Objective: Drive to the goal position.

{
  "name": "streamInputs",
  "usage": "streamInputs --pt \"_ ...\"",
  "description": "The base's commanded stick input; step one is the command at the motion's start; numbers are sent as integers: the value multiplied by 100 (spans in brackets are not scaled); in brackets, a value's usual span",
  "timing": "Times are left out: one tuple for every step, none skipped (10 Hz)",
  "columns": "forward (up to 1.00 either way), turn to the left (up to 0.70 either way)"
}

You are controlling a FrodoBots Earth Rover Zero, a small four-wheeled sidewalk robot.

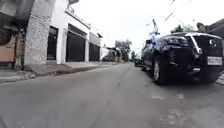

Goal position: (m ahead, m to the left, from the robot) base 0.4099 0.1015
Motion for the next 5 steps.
streamInputs --pt "100 0" --pt "98 0" --pt "36 0" --pt "0 0" --pt "0 0"
